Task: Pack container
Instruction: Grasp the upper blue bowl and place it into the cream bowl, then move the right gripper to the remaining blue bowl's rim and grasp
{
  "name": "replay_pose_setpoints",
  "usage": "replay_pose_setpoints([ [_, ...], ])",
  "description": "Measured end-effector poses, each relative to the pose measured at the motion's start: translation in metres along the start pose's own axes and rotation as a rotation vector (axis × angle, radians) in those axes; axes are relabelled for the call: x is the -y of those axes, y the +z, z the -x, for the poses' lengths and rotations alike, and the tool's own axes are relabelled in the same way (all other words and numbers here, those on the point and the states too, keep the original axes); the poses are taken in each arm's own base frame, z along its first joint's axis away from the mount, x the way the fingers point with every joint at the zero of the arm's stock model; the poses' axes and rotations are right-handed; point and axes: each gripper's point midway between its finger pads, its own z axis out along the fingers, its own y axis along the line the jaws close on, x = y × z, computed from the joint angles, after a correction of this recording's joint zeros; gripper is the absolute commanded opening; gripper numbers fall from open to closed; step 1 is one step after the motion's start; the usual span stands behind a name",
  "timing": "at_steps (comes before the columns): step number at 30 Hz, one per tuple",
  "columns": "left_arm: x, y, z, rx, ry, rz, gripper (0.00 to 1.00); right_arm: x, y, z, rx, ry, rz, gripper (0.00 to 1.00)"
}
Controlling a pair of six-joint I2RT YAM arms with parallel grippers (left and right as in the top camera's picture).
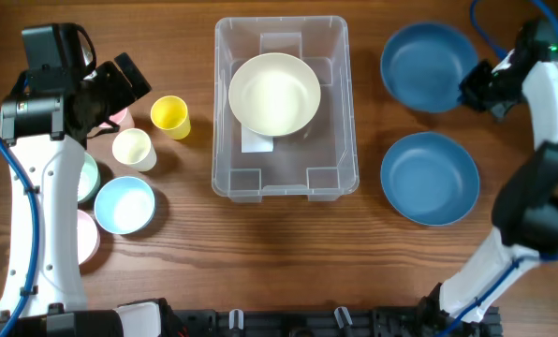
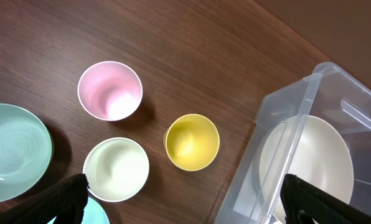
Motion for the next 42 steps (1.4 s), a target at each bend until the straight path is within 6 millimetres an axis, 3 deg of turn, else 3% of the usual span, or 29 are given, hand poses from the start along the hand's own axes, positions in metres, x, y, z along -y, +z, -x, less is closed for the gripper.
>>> replay_pose_setpoints([
  [2, 0.0, 0.0, 0.0, 0.0, 0.0, 0.0, 1.0, -0.016, -0.033, 0.006, 0.076, -0.029, 0.041, 0.04],
  [3, 0.0, 0.0, 0.0, 0.0, 0.0, 0.0, 1.0, -0.044, -0.082, 0.007, 0.182, -0.084, 0.104, 0.04],
  [5, 0.0, 0.0, 0.0, 0.0, 0.0, 0.0, 1.0, -0.073, -0.121, -0.002, 0.257, -0.155, 0.163, 0.04],
  [8, 0.0, 0.0, 0.0, 0.0, 0.0, 0.0, 1.0, -0.142, -0.17, -0.047, 0.305, -0.351, 0.273, 0.05],
  [9, 0.0, 0.0, 0.0, 0.0, 0.0, 0.0, 1.0, -0.161, -0.175, -0.062, 0.301, -0.41, 0.298, 0.04],
  [12, 0.0, 0.0, 0.0, 0.0, 0.0, 0.0, 1.0, -0.205, -0.179, -0.102, 0.287, -0.539, 0.346, 0.04],
  [15, 0.0, 0.0, 0.0, 0.0, 0.0, 0.0, 1.0, -0.237, -0.162, -0.14, 0.243, -0.643, 0.36, 0.04],
  [16, 0.0, 0.0, 0.0, 0.0, 0.0, 0.0, 1.0, -0.244, -0.152, -0.146, 0.233, -0.663, 0.351, 0.04],
  [18, 0.0, 0.0, 0.0, 0.0, 0.0, 0.0, 1.0, -0.257, -0.115, -0.159, 0.186, -0.696, 0.319, 0.04],
  [19, 0.0, 0.0, 0.0, -0.001, 0.0, 0.001, 1.0, -0.263, -0.083, -0.165, 0.153, -0.712, 0.289, 0.04],
  [23, 0.0, 0.0, 0.0, -0.001, 0.0, 0.0, 1.0, -0.26, 0.006, -0.179, 0.05, -0.729, 0.193, 0.04],
  [24, 0.0, 0.0, 0.0, -0.001, 0.0, 0.001, 1.0, -0.256, 0.021, -0.181, 0.026, -0.728, 0.172, 0.04],
  [25, 0.0, 0.0, 0.0, -0.001, 0.0, 0.001, 1.0, -0.253, 0.031, -0.182, 0.012, -0.727, 0.158, 0.11],
  [27, 0.0, 0.0, 0.0, -0.001, 0.0, 0.001, 1.0, -0.251, 0.041, -0.183, 0.004, -0.724, 0.148, 0.19],
  [29, 0.0, 0.0, 0.0, -0.001, 0.0, 0.001, 1.0, -0.258, 0.039, -0.178, 0.032, -0.73, 0.168, 0.39],
  [32, 0.0, 0.0, 0.0, -0.001, 0.0, 0.001, 1.0, -0.256, 0.037, -0.178, 0.025, -0.74, 0.158, 0.44],
  [36, 0.0, 0.0, -0.001, -0.004, 0.0, 0.002, 1.0, -0.253, 0.011, -0.171, 0.045, -0.744, 0.113, 0.49],
  [38, -0.001, 0.0, -0.001, -0.004, 0.0, 0.003, 1.0, -0.246, -0.024, -0.156, 0.099, -0.7, 0.096, 0.52],
  [39, -0.001, 0.0, -0.001, -0.004, 0.0, 0.002, 1.0, -0.236, -0.045, -0.148, 0.116, -0.658, 0.084, 0.59],
  [42, -0.001, 0.0, -0.001, -0.005, 0.0, 0.003, 1.0, -0.184, -0.133, -0.099, 0.217, -0.413, 0.079, 0.61],
])
